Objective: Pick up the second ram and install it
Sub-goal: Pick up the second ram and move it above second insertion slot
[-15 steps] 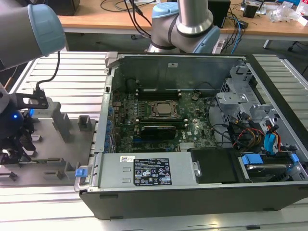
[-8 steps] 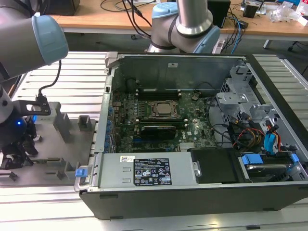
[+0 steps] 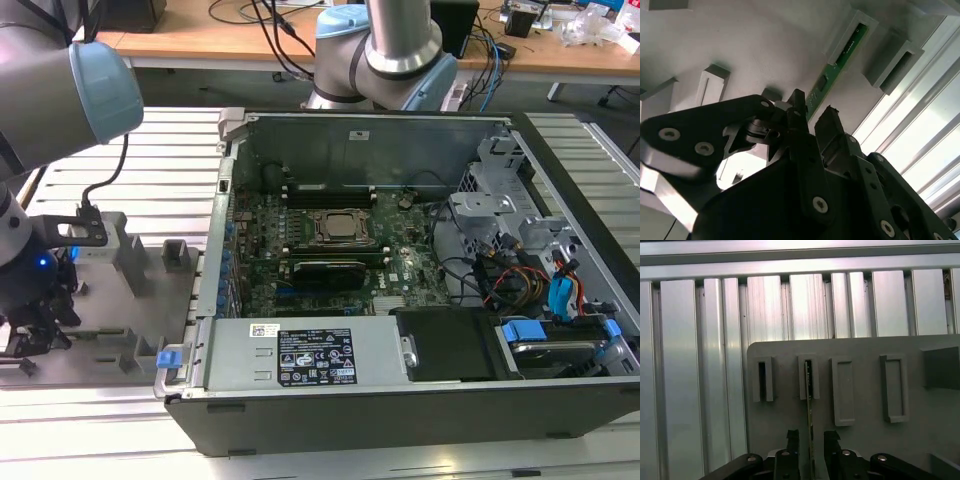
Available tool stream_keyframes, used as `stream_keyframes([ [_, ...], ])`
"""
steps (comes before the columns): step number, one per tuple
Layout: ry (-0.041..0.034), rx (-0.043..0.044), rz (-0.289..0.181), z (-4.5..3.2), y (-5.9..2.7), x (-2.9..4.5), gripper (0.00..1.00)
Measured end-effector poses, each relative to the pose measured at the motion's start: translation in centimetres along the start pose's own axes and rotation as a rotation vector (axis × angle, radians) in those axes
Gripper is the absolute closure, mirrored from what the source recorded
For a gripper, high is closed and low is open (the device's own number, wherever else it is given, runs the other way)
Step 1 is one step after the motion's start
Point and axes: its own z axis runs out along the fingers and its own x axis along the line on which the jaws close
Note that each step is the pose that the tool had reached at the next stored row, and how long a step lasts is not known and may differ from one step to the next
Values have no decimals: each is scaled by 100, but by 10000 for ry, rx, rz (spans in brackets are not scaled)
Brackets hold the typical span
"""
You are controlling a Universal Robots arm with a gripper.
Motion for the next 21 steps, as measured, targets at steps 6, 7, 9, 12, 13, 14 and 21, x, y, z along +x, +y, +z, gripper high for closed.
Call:
stream_keyframes([
  [6, 0, 0, 0, 6, 0, 0, 87],
  [7, 1, 0, 0, 7, 0, 0, 87],
  [9, 1, 0, 0, 8, 0, 0, 87],
  [12, 1, -1, 0, 10, 0, 0, 87],
  [13, -2, 2, 0, 9, -1, 0, 87],
  [14, -4, 4, 0, 6, -1, -1, 87],
  [21, -1, 1, 1, -54, 2, -2, 87],
])
